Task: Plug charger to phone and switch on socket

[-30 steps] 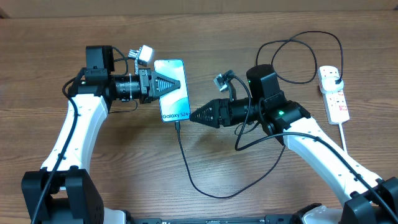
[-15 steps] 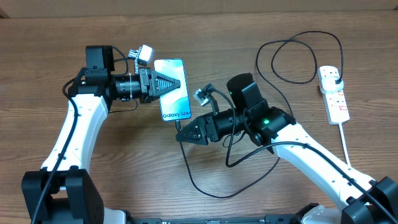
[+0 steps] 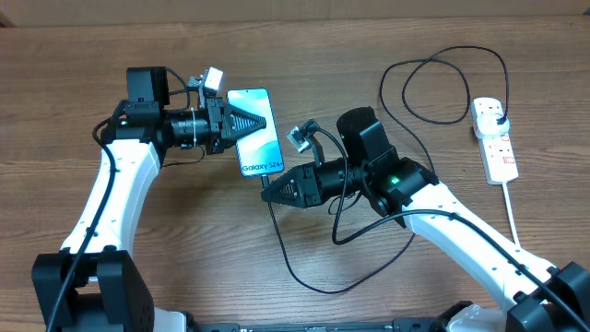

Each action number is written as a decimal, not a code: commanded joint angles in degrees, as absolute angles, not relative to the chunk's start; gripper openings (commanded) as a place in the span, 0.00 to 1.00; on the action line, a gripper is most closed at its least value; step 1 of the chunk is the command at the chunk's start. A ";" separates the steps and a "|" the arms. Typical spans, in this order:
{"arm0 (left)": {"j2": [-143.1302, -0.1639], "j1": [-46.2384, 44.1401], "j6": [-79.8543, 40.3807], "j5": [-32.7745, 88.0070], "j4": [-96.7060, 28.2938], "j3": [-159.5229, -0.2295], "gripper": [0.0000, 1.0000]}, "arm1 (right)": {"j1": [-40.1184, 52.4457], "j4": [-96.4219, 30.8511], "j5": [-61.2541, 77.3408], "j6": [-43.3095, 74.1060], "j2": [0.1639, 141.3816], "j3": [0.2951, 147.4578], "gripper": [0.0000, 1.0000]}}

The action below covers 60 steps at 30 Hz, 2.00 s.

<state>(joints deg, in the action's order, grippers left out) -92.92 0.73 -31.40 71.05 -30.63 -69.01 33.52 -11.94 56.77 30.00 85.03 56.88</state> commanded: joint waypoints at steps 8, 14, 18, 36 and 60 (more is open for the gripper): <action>-92.64 0.30 -34.74 72.01 -27.68 -69.14 0.04 | 33.76 -11.60 54.68 31.53 84.55 58.15 0.20; -92.64 -1.28 -34.44 72.03 -26.11 -69.14 0.04 | 33.76 -11.60 54.43 31.53 84.55 58.15 0.07; -92.64 -1.96 -34.24 72.03 -25.34 -69.14 0.04 | 33.74 -11.62 54.04 31.55 84.55 58.15 0.04; -92.64 -2.39 -21.58 80.90 -25.26 -69.14 0.04 | 33.67 -8.19 52.10 35.18 84.55 58.15 0.04; -92.64 -2.28 -21.61 81.03 -25.45 -69.14 0.04 | 27.14 -6.07 54.28 36.23 84.55 58.15 1.00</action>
<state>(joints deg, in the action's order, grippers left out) -92.92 -1.83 -22.92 77.67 -25.58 -69.21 27.90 -6.37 54.15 36.23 84.90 56.71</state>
